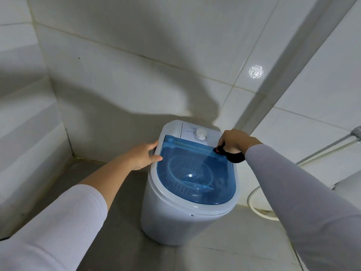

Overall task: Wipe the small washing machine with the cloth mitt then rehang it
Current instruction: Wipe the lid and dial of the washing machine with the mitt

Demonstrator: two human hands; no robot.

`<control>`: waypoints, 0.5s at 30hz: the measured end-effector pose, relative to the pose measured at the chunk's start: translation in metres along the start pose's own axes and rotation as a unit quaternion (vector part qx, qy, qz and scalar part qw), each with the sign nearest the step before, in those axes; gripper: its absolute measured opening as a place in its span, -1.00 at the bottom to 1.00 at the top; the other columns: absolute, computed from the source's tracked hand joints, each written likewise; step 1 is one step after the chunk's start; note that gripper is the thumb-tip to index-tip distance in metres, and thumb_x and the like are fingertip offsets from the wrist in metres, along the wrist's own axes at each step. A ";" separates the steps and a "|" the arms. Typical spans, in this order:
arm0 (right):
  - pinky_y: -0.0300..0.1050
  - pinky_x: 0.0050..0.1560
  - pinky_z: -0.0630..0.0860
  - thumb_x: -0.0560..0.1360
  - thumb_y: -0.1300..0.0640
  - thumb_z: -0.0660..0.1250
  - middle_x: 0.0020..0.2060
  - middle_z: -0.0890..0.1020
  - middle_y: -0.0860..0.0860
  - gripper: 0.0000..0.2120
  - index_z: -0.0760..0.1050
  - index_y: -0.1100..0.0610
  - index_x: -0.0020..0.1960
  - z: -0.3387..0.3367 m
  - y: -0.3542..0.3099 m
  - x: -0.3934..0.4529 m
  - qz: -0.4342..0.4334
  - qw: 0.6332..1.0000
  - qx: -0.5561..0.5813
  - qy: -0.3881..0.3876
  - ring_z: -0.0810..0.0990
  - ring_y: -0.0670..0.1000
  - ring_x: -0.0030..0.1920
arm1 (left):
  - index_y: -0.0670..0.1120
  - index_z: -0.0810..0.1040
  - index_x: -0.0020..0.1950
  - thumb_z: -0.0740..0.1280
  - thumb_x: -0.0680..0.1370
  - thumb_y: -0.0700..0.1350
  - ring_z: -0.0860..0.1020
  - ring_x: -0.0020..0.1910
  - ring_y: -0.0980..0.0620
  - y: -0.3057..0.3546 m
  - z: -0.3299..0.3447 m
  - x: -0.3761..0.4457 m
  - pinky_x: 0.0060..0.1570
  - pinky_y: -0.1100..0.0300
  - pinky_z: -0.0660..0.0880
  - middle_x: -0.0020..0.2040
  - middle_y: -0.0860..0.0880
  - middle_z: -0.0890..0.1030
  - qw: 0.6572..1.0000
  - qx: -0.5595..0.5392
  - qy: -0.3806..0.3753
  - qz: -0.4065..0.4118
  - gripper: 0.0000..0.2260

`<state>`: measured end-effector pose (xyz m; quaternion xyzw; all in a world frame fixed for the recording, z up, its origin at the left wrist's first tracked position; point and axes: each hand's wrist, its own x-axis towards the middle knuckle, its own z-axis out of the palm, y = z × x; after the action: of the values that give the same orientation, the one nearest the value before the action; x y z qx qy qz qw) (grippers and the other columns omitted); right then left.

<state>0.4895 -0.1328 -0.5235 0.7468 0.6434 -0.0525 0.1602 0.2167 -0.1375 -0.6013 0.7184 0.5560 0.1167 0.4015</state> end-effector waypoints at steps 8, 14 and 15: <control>-0.09 0.15 0.39 0.52 0.26 0.14 0.21 0.57 0.12 -0.67 0.55 0.07 0.20 -0.046 -0.003 0.005 -0.001 0.975 0.194 0.112 0.48 0.17 0.21 | 0.04 0.07 0.54 0.25 0.58 -0.01 0.22 0.49 -0.08 -0.001 0.001 0.001 0.42 0.05 0.18 0.53 -0.03 0.19 1.000 -0.023 -0.002 -0.005 -0.42; -0.08 0.19 0.41 0.52 0.25 0.15 0.24 0.56 0.10 -0.63 0.51 0.03 0.26 -0.025 -0.026 0.023 0.015 0.968 0.223 0.111 0.49 0.16 0.23 | 0.05 0.07 0.54 0.26 0.57 -0.01 0.20 0.50 -0.06 -0.005 0.002 0.003 0.43 0.04 0.17 0.54 0.00 0.18 0.999 -0.053 -0.007 -0.001 -0.41; -0.07 0.17 0.43 0.50 0.25 0.15 0.22 0.57 0.11 -0.62 0.53 0.01 0.24 -0.021 -0.030 0.027 0.016 0.968 0.223 0.111 0.51 0.16 0.20 | 0.05 0.07 0.54 0.26 0.57 -0.01 0.20 0.50 -0.06 -0.005 0.001 0.003 0.43 0.04 0.17 0.54 0.00 0.17 0.998 -0.054 -0.007 0.000 -0.41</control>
<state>0.4615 -0.0975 -0.5161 0.7752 0.6168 -0.1091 -0.0821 0.2151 -0.1348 -0.6068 0.6963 0.5459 0.1414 0.4440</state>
